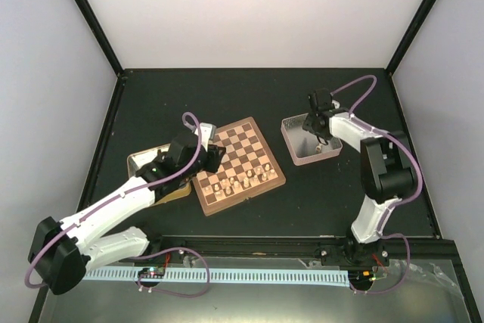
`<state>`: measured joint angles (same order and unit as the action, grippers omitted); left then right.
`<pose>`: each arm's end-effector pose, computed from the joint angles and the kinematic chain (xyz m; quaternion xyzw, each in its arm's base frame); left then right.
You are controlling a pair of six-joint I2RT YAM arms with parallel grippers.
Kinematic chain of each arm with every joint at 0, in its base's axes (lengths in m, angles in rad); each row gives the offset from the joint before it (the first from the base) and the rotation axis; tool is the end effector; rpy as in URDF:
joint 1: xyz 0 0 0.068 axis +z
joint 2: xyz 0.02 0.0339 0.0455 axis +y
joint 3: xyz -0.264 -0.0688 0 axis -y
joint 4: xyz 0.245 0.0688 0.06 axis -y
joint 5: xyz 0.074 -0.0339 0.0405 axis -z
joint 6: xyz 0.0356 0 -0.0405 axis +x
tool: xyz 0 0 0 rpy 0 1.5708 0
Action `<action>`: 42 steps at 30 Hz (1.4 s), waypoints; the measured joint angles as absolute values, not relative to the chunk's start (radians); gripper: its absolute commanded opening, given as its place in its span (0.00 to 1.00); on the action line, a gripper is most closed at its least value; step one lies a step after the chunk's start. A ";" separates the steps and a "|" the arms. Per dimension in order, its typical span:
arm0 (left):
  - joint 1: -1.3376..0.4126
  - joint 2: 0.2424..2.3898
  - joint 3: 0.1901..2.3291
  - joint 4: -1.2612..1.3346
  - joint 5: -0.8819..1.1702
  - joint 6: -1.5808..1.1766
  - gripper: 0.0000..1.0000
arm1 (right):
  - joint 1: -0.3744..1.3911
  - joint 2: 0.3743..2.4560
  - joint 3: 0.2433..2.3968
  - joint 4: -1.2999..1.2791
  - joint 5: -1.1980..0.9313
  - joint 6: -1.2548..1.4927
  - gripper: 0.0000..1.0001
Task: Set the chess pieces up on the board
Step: Move the storage box to the center of the board.
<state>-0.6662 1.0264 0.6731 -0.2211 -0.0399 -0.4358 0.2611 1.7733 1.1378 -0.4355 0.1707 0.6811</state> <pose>0.1785 -0.1385 0.2513 0.0915 0.8735 -0.2352 0.4162 0.3476 0.0866 0.1792 0.2219 0.9398 0.0382 0.2571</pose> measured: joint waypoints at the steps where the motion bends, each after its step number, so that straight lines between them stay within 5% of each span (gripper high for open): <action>1: -0.665 1.019 0.673 -0.224 -0.040 -0.438 0.33 | 0.261 1.802 1.168 -0.436 0.194 0.701 0.51; 34: -0.643 0.933 0.663 -0.228 -0.040 -0.438 0.35 | 0.256 2.092 1.492 -0.609 0.469 0.940 0.42; 42: -0.643 0.933 0.663 -0.217 -0.039 -0.438 0.35 | 0.255 2.096 1.509 -0.653 0.465 0.920 0.12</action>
<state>-0.6426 0.9333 0.6632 -0.2169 -0.0387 -0.4381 0.2554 2.0964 1.5089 -0.6529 0.4652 0.9199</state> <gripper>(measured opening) 0.351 0.174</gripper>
